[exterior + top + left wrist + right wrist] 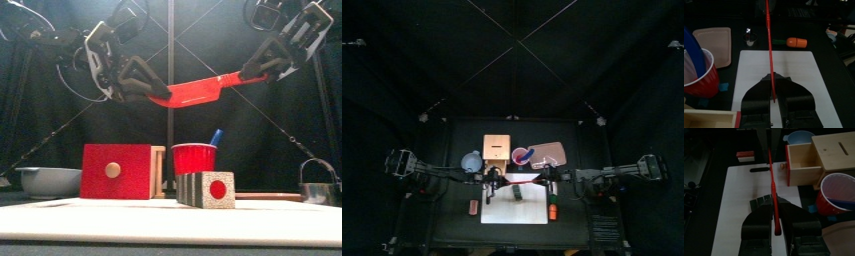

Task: Place sushi on board then cut the sushi with the knife then place the pieces on the plate
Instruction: Cut the sushi into 4 pieces

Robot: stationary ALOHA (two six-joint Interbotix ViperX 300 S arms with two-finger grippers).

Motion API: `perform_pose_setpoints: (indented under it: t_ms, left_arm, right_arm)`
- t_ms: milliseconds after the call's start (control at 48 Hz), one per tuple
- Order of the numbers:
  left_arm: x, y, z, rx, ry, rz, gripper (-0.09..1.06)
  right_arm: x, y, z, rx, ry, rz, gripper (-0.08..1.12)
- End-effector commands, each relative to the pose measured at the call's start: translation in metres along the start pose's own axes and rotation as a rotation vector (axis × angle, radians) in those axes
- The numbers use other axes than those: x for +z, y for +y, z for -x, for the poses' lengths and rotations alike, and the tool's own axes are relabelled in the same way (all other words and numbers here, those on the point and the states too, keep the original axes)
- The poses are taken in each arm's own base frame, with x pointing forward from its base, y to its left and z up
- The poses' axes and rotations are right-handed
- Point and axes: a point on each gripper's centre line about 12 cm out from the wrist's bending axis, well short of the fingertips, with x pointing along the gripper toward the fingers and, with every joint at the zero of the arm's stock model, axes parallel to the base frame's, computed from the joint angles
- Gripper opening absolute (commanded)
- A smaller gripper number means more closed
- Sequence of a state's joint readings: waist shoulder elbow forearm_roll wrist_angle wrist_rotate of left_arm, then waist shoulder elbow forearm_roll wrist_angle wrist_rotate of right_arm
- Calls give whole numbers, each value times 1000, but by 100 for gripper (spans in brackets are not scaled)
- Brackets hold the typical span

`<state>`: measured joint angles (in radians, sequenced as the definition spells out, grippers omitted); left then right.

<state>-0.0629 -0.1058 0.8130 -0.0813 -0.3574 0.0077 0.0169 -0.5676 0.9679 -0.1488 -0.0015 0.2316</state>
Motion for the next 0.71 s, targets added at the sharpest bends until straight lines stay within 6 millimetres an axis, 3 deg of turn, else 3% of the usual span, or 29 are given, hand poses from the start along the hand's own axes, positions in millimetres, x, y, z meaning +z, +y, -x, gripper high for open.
perform_pose_setpoints:
  t_ms: [21, 417, 708]
  left_arm:
    - [14, 0, 0, -1, -42, -3, 41]
    - [14, -2, 1, -16, -42, -39, 40]
    - [13, -2, 2, -16, -38, -39, 40]
  right_arm:
    - [9, 1, 0, 5, -29, -2, 48]
    - [-13, -6, -13, -47, 182, -29, 48]
    - [-10, -8, -16, -61, 221, -30, 49]
